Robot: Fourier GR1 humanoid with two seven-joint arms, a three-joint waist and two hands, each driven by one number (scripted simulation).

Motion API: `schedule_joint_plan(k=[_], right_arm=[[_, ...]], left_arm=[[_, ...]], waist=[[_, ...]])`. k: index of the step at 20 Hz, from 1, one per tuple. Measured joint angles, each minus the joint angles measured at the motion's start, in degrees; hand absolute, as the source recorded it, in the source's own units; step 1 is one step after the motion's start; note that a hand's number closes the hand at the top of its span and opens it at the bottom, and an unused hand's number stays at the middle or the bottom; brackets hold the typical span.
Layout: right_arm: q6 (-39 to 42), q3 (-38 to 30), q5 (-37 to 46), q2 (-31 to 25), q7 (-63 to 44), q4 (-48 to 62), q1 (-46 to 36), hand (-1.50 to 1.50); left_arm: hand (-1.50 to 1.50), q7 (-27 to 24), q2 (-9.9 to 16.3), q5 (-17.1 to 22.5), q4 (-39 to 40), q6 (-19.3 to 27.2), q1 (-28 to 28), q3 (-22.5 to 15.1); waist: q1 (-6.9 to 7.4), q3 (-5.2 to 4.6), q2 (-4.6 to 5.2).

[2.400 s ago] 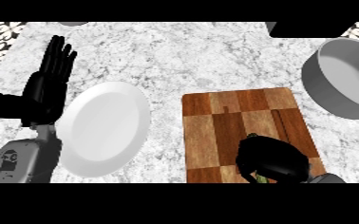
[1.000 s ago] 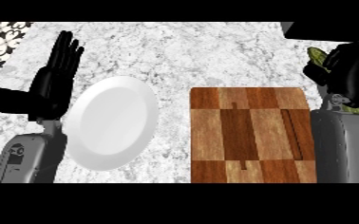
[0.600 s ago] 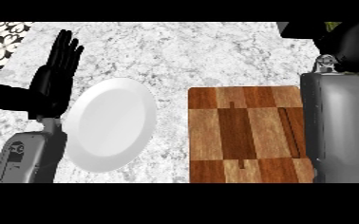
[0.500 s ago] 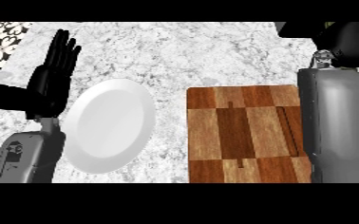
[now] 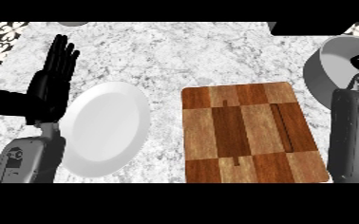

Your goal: Pick the squash from the cutting board and place it in the pot

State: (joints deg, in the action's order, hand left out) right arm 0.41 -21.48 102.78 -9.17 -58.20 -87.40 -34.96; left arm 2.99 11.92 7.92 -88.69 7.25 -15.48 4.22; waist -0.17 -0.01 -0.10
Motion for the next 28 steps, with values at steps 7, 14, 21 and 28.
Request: schedule_joint_plan(k=[7,14,21,28], right_arm=[[-3.5,-5.2,-9.5,-5.2,5.8,-2.7,8.1,1.5],[-10.4,-8.7,-15.6,-8.3,9.4,3.2,13.4,1.5],[-13.7,-15.3,-28.7,-8.6,14.3,10.4,15.1,-1.5],[-16.4,-16.1,-38.4,-9.7,22.1,14.9,14.0,-1.5]], left_arm=[[0.0,0.4,0.4,0.4,0.3,-0.7,-0.4,1.4],[0.0,-0.4,-0.9,-0.8,1.6,-0.4,-1.6,1.0],[0.0,-0.4,-0.9,-0.6,0.7,-0.9,-0.4,1.3],[0.0,0.1,-1.0,-0.6,-0.8,-1.3,0.8,1.2]], waist=[[-0.03,0.01,0.05],[0.08,0.02,0.13],[0.06,-0.12,-0.01],[0.2,-0.58,-0.27]])
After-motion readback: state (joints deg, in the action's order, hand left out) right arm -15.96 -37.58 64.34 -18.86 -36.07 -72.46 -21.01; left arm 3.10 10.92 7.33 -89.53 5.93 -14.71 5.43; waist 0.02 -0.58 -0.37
